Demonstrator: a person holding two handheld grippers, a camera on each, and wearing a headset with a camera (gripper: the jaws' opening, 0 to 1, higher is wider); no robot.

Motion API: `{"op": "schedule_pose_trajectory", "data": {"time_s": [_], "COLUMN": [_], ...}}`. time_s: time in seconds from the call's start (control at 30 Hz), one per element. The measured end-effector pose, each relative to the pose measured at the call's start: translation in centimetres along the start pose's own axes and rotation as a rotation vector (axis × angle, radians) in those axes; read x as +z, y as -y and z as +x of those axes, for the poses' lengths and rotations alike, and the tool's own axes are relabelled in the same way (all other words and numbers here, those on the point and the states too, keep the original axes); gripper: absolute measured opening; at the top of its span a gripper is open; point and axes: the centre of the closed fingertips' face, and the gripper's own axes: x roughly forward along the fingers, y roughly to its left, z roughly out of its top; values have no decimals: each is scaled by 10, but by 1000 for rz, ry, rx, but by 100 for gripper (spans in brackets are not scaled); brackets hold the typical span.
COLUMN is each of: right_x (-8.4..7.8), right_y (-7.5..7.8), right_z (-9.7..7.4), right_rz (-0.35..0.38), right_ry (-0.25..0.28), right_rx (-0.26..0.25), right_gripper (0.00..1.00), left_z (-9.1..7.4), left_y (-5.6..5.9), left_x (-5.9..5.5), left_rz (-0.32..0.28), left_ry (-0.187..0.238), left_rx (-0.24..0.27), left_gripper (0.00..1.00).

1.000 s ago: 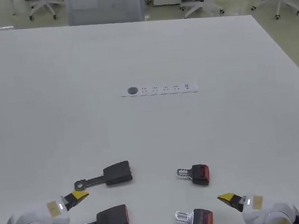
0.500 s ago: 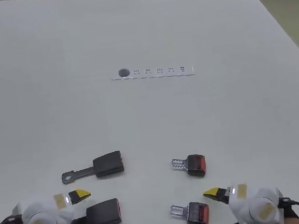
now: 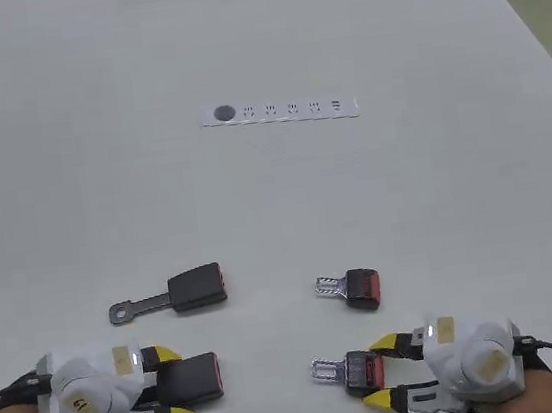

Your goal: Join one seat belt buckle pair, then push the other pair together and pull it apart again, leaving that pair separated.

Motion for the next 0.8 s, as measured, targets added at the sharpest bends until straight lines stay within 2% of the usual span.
{"op": "schedule_pose_trajectory", "data": {"time_s": [0.03, 0.07, 0.23, 0.37, 0.53, 0.7, 0.8], "right_x": [0, 0, -2, -3, -4, -3, -3], "right_y": [1, 2, 2, 2, 1, 2, 2], "right_z": [0, 0, 0, -1, 0, -1, 0], "right_rz": [-7, -14, -66, -78, -68, -46, -42], "right_ry": [-4, -8, -17, -9, 17, 68, 76], "right_rx": [7, 10, 56, 73, 73, 63, 65], "right_gripper": [35, 35, 35, 35, 34, 34, 34], "left_z": [-2, -5, -11, -12, -13, -10, -8], "left_y": [0, 2, 3, 4, 5, 2, 3], "left_x": [2, 3, 8, 9, 5, -2, -2], "left_rz": [6, 49, 124, 160, 164, 144, 141], "left_ry": [-3, -21, -42, -46, -41, -26, -27], "left_rx": [-6, -30, -85, -113, -125, -124, -124], "left_gripper": [37, 36, 35, 35, 35, 36, 36]}}
